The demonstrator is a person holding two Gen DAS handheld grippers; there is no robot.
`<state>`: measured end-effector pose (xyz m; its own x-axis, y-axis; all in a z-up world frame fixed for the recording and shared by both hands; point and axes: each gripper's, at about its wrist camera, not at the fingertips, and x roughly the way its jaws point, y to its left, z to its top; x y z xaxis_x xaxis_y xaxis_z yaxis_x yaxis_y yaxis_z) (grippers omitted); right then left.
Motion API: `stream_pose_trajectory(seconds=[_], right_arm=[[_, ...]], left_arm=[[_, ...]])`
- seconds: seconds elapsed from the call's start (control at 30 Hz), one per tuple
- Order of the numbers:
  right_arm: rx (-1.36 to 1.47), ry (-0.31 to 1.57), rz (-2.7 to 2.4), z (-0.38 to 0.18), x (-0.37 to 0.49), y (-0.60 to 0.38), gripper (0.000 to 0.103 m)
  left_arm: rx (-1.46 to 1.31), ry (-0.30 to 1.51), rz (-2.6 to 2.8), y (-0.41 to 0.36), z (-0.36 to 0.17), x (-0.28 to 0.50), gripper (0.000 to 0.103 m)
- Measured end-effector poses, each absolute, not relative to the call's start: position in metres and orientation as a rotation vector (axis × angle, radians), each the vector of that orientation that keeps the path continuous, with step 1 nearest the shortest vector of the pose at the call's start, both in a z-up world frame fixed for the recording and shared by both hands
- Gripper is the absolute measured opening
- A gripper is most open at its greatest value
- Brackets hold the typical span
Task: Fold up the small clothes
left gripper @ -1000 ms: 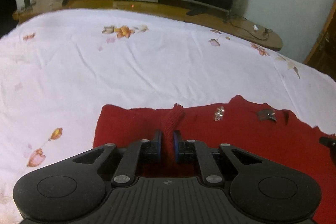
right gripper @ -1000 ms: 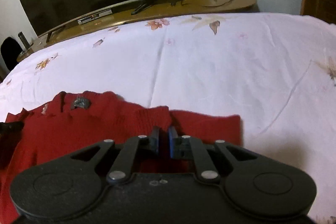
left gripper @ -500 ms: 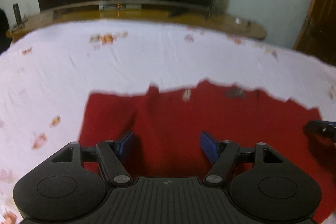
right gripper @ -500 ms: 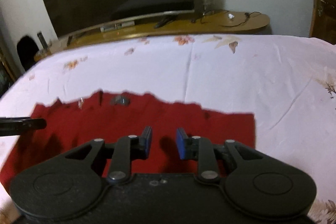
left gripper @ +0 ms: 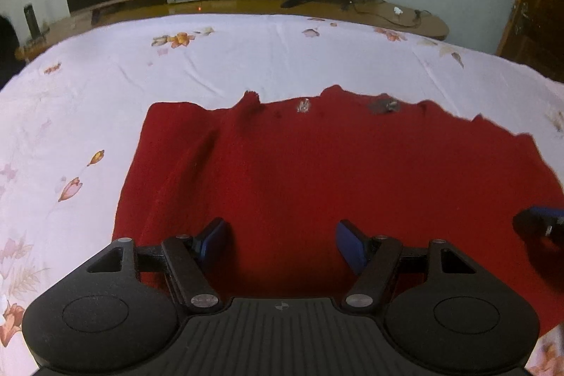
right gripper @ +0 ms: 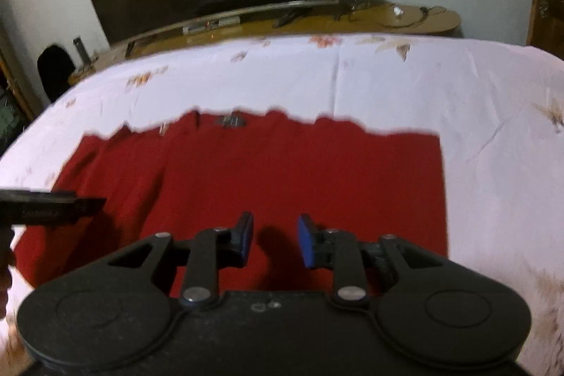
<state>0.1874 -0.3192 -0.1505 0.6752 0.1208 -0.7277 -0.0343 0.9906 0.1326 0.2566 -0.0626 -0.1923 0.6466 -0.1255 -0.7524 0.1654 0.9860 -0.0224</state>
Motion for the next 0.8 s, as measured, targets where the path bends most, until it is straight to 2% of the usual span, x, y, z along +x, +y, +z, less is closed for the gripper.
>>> stream_pose_trajectory(seconds=[0.07,0.43,0.8], right_arm=[[0.091,0.859,0.072,-0.164,0.186,-0.318,0.028],[0.104,0.844,0.053,-0.165,0.183,-0.315,0.029],[0.111,0.805,0.065,-0.144,0.169,-0.313,0.034]], left_arm=[[0.047,0.857,-0.158,-0.064,-0.191,0.257,0.07],[0.063,0.86,-0.148,-0.067,-0.191,0.258,0.072],[0.035,0.848,-0.159,-0.06,-0.176,0.23,0.072]])
